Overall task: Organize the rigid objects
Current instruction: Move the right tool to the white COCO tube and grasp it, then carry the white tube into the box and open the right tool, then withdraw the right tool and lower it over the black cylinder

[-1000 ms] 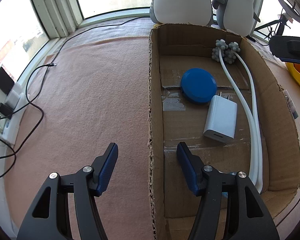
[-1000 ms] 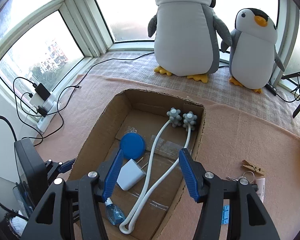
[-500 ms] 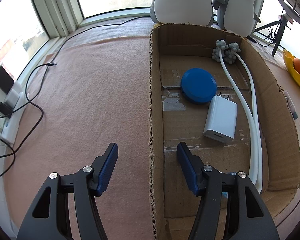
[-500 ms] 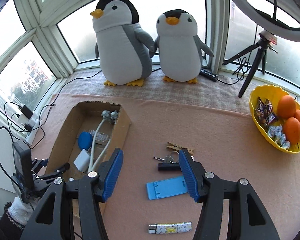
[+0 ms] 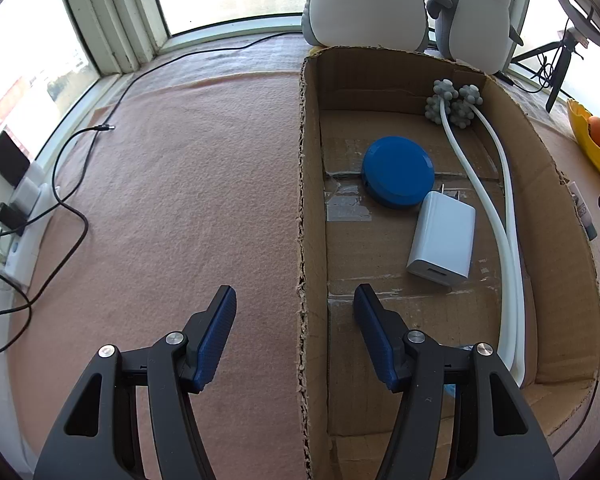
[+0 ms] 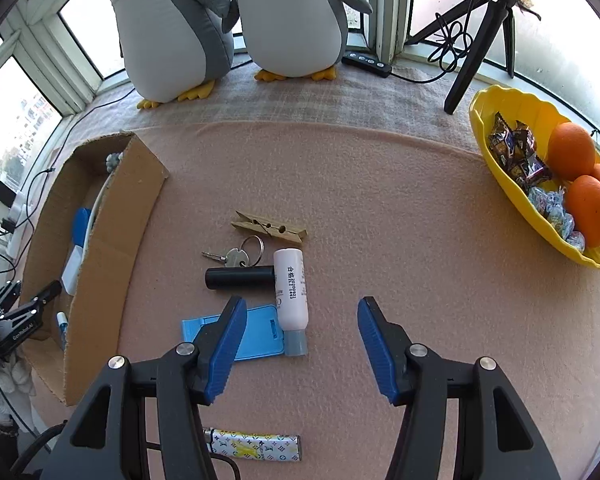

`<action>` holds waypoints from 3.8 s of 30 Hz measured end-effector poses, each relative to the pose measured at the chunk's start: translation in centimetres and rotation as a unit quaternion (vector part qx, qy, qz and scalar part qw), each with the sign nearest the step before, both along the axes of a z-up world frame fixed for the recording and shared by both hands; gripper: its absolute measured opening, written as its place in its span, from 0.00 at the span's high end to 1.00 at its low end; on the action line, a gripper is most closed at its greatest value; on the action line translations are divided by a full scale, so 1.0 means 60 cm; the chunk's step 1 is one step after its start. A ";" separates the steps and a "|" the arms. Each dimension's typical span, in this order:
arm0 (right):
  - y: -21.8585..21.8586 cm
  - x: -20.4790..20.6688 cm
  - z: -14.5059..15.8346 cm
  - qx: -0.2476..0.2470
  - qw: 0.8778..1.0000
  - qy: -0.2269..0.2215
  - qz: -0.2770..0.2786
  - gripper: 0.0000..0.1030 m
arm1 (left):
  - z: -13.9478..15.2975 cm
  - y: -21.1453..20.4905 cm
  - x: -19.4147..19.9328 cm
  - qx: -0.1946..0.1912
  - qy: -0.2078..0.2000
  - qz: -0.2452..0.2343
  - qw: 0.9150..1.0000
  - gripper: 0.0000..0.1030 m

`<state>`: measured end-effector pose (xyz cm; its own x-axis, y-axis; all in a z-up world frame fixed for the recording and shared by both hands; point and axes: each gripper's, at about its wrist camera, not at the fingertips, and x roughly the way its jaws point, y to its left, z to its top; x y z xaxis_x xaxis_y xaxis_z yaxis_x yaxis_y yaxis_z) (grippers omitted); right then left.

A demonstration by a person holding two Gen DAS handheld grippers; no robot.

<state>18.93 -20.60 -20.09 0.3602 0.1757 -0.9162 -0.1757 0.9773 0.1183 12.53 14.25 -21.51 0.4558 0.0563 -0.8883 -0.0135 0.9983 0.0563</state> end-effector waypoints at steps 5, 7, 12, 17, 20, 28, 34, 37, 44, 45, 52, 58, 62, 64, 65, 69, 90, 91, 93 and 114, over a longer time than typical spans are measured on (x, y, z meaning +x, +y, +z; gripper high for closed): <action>0.007 0.010 -0.021 -0.006 1.000 0.005 0.002 0.50 | 0.000 0.001 -0.001 -0.001 0.000 0.001 1.000 0.40; 0.011 0.015 -0.027 -0.012 1.000 0.006 0.004 0.53 | -0.001 0.002 -0.002 -0.001 0.000 0.001 1.000 0.40; 0.019 0.020 -0.036 -0.024 1.000 0.011 0.010 0.57 | -0.001 0.002 -0.002 -0.001 0.000 0.001 1.000 0.40; 0.027 0.019 -0.046 -0.039 0.999 0.012 0.020 0.62 | -0.001 0.002 -0.002 -0.001 0.000 0.002 1.000 0.40; 0.031 0.023 -0.054 -0.047 0.999 0.016 0.023 0.66 | -0.001 0.002 -0.001 -0.001 0.000 0.001 1.000 0.40; 0.022 0.038 -0.059 -0.048 0.998 0.027 0.014 0.80 | 0.000 0.001 -0.001 -0.001 0.000 0.002 1.000 0.40; 0.013 0.038 -0.056 -0.046 0.999 0.025 0.010 0.83 | -0.001 0.002 0.000 -0.001 0.000 0.002 1.000 0.40; 0.013 0.035 -0.056 -0.048 0.999 0.022 0.008 0.83 | -0.001 0.002 0.000 -0.001 0.001 0.002 1.000 0.40; 0.005 0.025 -0.050 -0.044 0.999 0.013 -0.006 0.83 | -0.001 -0.001 -0.001 0.000 0.001 0.001 1.000 0.40; 0.003 0.024 -0.048 -0.043 0.999 0.012 -0.009 0.83 | -0.001 -0.001 -0.001 0.000 0.001 0.001 1.000 0.40; -0.005 0.003 -0.014 -0.027 0.999 -0.013 -0.019 0.83 | -0.001 -0.001 -0.001 0.001 0.001 0.001 1.000 0.40; 0.032 -0.028 0.048 -0.007 0.998 -0.054 0.009 0.83 | -0.001 -0.001 -0.001 0.001 0.001 0.001 1.000 0.40; 0.092 -0.058 0.088 0.012 0.996 -0.073 0.057 0.83 | -0.001 -0.002 0.000 0.000 0.001 0.001 1.000 0.40; 0.130 -0.075 0.103 0.019 0.993 -0.083 0.085 0.83 | -0.001 -0.002 0.000 0.001 0.001 0.002 1.000 0.40; 0.148 -0.083 0.109 0.023 0.991 -0.085 0.098 0.83 | -0.001 -0.002 0.000 0.001 0.001 0.001 1.000 0.40; 0.220 -0.116 0.115 0.033 0.985 -0.084 0.148 0.83 | -0.001 -0.002 0.000 0.001 0.001 0.001 1.000 0.40; 0.361 -0.162 0.046 0.011 0.976 -0.058 0.208 0.83 | 0.003 -0.001 0.004 -0.002 0.000 0.002 1.000 0.41; 0.361 -0.162 0.045 0.012 0.976 -0.057 0.208 0.83 | 0.002 -0.002 0.004 -0.002 0.000 0.002 1.000 0.41; 0.361 -0.162 0.046 0.013 0.976 -0.058 0.209 0.83 | 0.003 -0.002 0.004 -0.002 0.000 0.003 1.000 0.41; 0.323 -0.162 0.080 0.040 0.977 -0.084 0.191 0.54 | 0.002 0.000 0.004 -0.002 -0.001 0.003 1.000 0.41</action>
<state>9.19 -1.24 -15.29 0.3994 0.3957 -0.8270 -0.5487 0.8258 0.1301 12.78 14.27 -21.42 0.4568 0.0558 -0.8878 -0.0191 0.9984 0.0529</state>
